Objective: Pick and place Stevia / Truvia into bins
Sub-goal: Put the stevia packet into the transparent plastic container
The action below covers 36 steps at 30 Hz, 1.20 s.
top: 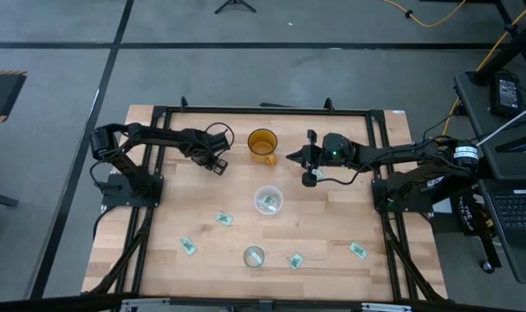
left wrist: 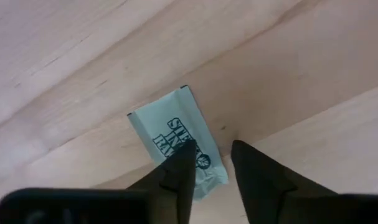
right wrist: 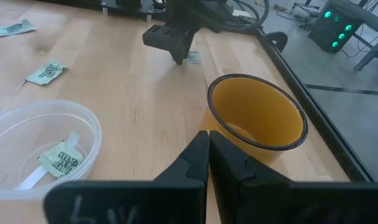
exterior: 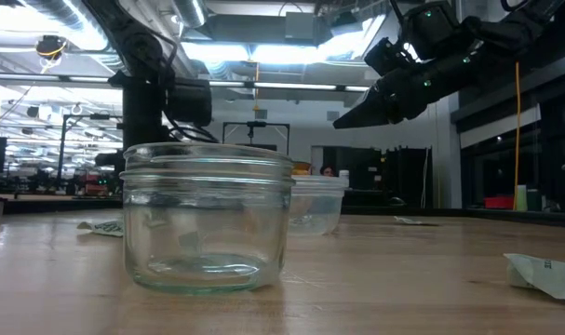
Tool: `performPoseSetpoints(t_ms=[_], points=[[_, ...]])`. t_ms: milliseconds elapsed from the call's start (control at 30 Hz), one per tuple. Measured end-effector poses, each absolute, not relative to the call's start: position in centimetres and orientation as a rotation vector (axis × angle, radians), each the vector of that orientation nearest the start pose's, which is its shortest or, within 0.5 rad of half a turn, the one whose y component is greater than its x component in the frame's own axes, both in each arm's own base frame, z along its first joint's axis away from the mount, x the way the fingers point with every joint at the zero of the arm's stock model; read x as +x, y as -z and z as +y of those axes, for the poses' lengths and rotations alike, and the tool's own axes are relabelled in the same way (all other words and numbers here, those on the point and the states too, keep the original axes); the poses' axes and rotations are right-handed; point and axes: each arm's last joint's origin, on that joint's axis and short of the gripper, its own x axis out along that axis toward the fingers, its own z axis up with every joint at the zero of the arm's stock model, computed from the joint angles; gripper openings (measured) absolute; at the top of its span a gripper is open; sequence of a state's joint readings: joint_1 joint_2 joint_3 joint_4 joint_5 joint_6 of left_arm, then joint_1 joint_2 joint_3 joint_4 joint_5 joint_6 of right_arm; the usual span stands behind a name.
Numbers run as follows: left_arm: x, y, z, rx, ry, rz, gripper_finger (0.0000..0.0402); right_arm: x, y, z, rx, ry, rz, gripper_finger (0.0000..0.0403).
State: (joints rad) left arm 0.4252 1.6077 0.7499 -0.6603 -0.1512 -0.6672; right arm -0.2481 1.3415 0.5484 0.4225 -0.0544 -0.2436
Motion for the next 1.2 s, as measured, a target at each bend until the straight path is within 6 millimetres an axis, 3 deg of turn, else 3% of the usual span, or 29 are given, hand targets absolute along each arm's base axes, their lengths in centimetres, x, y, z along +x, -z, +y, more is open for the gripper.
performPoseSetpoints(t_ms=[300, 533, 900, 1200], points=[[22.2, -12.5, 9.6, -0.639, -0.895, 1.338, 0.0013, 25.7, -19.3, -6.3, -0.184, 0.146, 0.388, 0.0017], [22.3, -12.8, 8.6, -0.563, -0.845, 1.340, 0.0003, 25.7, -19.3, -6.4, -0.185, 0.146, 0.387, 0.0016], [21.8, -17.8, 6.4, -0.501, -0.682, 1.146, 0.0002, 25.7, -19.3, -6.4, -0.185, 0.146, 0.384, 0.0016], [21.3, -21.1, 3.5, -0.282, -0.558, 0.938, 0.0002, 25.7, -19.3, -6.3, -0.186, 0.146, 0.384, 0.0016]])
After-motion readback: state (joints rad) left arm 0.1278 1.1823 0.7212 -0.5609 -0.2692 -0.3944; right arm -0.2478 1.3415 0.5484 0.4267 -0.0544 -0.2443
